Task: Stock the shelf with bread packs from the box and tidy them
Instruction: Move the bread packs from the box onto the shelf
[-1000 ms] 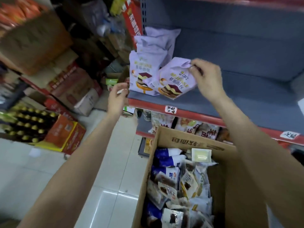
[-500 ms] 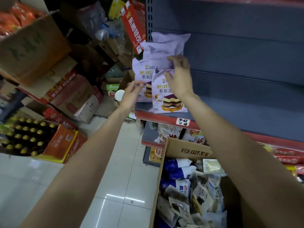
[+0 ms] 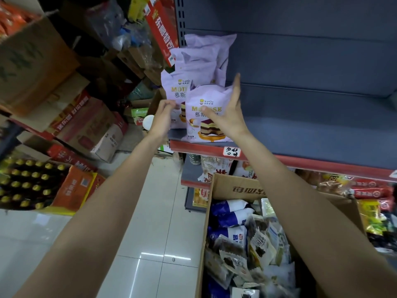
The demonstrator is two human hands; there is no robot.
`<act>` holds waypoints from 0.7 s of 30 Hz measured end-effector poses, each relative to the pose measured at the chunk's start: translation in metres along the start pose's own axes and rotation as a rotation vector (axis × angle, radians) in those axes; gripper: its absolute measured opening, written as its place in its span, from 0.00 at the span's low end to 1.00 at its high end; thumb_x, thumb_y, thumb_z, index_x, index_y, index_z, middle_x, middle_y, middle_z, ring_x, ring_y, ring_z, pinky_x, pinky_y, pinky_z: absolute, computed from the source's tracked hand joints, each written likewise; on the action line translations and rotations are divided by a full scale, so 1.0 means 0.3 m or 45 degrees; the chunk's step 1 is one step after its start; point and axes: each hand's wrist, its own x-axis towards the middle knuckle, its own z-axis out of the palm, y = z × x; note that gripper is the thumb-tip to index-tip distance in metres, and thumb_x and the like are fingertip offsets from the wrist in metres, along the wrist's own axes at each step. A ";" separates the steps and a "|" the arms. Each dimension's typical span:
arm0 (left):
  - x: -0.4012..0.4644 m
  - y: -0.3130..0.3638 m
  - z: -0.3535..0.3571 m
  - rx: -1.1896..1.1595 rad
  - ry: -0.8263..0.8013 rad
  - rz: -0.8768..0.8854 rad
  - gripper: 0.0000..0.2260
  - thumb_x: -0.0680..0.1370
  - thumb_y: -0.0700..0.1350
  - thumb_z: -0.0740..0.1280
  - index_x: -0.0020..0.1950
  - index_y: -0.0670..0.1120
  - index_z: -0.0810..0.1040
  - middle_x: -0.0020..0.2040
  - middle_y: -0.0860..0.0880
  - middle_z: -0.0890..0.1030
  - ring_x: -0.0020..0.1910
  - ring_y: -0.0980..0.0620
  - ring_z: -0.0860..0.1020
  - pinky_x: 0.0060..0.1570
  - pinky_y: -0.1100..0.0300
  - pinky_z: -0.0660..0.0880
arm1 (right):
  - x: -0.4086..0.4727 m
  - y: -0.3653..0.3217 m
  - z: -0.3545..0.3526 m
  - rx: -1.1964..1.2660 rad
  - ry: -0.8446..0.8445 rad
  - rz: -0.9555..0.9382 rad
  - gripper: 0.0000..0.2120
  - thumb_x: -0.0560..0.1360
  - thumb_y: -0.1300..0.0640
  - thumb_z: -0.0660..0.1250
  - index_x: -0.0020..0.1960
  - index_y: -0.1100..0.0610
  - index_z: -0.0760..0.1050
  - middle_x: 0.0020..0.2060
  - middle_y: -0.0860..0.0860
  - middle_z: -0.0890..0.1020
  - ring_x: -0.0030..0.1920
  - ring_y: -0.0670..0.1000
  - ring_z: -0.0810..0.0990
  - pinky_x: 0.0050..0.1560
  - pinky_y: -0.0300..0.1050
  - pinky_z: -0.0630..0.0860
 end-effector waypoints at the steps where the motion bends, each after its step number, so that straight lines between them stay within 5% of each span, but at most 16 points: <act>1: 0.000 0.002 -0.002 -0.027 -0.004 -0.021 0.07 0.81 0.45 0.56 0.44 0.51 0.69 0.52 0.50 0.75 0.52 0.52 0.72 0.42 0.63 0.70 | 0.003 -0.005 -0.003 0.050 -0.034 0.016 0.50 0.72 0.54 0.71 0.76 0.49 0.36 0.76 0.54 0.50 0.75 0.53 0.54 0.64 0.39 0.58; 5: -0.010 -0.015 0.000 -0.025 0.105 -0.031 0.04 0.80 0.48 0.57 0.47 0.52 0.68 0.49 0.54 0.75 0.50 0.57 0.74 0.45 0.64 0.69 | -0.020 0.016 -0.054 0.230 -0.106 0.069 0.40 0.77 0.53 0.65 0.76 0.43 0.39 0.77 0.49 0.50 0.75 0.50 0.55 0.74 0.53 0.58; 9: -0.150 -0.051 0.031 -0.044 0.412 0.193 0.08 0.80 0.43 0.59 0.43 0.53 0.69 0.47 0.55 0.75 0.44 0.63 0.73 0.46 0.67 0.68 | -0.160 0.080 -0.137 0.201 0.092 -0.035 0.34 0.78 0.57 0.63 0.77 0.48 0.48 0.75 0.47 0.55 0.73 0.48 0.59 0.73 0.47 0.59; 12: -0.308 -0.115 0.072 -0.029 0.461 0.348 0.07 0.79 0.42 0.60 0.45 0.53 0.71 0.46 0.53 0.77 0.47 0.60 0.75 0.51 0.65 0.69 | -0.334 0.179 -0.232 0.061 0.255 0.044 0.22 0.78 0.62 0.61 0.71 0.49 0.64 0.66 0.45 0.70 0.66 0.47 0.70 0.68 0.46 0.68; 17: -0.577 -0.276 0.184 0.236 0.042 0.372 0.04 0.78 0.47 0.59 0.46 0.52 0.73 0.34 0.54 0.80 0.35 0.56 0.79 0.39 0.60 0.76 | -0.663 0.454 -0.413 -0.244 0.036 0.209 0.08 0.78 0.62 0.64 0.54 0.53 0.78 0.49 0.49 0.83 0.50 0.51 0.82 0.56 0.50 0.77; 21: -0.662 -0.458 0.299 0.943 -0.493 0.306 0.07 0.77 0.52 0.61 0.52 0.54 0.76 0.44 0.59 0.81 0.42 0.58 0.80 0.46 0.58 0.77 | -0.819 0.727 -0.516 -0.521 -0.189 0.478 0.09 0.77 0.62 0.64 0.54 0.53 0.79 0.49 0.54 0.84 0.48 0.54 0.82 0.50 0.53 0.78</act>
